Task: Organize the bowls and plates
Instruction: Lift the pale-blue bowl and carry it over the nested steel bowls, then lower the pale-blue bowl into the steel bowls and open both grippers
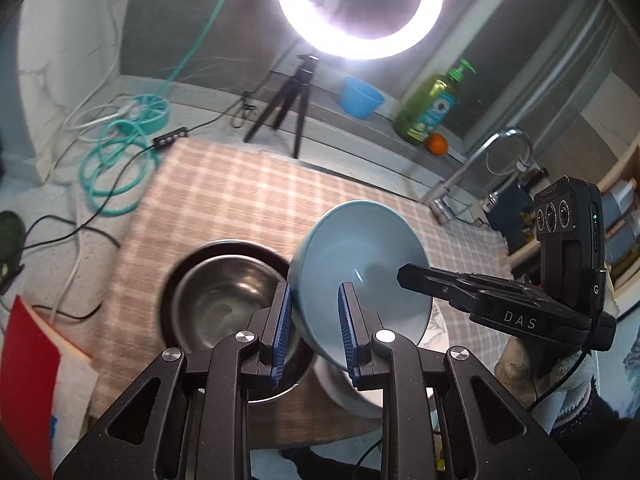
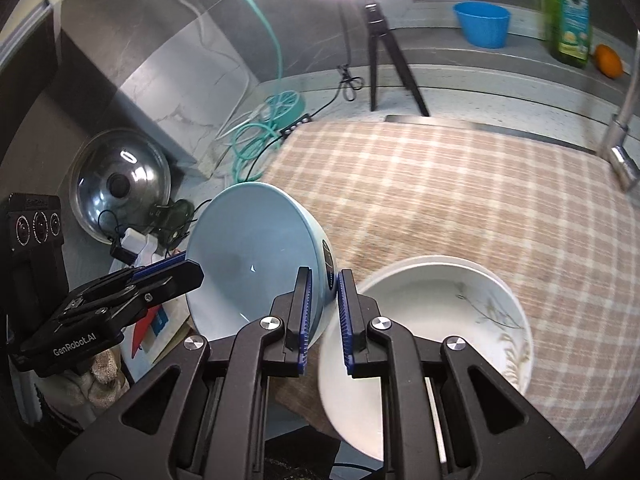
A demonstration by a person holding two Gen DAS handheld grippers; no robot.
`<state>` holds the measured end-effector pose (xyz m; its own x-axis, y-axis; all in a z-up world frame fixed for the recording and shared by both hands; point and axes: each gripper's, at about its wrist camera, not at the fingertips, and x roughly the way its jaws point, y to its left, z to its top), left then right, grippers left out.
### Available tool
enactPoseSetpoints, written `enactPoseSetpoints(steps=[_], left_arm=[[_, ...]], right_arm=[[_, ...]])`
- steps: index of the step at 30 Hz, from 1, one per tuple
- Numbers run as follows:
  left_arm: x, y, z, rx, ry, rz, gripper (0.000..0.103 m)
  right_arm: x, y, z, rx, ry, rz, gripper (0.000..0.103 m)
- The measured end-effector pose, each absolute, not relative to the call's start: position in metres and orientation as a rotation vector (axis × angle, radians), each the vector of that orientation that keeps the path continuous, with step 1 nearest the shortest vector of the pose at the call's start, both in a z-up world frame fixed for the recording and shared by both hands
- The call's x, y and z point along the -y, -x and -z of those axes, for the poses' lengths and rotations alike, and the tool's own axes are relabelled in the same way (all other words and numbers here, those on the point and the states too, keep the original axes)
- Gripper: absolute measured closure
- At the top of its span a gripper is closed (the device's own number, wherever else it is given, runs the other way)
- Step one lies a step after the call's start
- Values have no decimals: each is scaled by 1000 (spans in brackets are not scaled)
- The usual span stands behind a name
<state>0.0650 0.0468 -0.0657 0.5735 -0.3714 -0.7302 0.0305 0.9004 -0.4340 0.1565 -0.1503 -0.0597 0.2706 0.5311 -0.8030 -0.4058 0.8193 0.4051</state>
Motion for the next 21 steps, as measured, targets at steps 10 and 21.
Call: enactPoseSetpoints(steps=[10,21], left_arm=[[-92,-57,86,-986,471,163,81],[-102,-59,104,-1039,496,167,81]], right_arm=[[90,-162,80,-1194,-59,-700,90],[76,-167,110,-1280,-41,-681,90]])
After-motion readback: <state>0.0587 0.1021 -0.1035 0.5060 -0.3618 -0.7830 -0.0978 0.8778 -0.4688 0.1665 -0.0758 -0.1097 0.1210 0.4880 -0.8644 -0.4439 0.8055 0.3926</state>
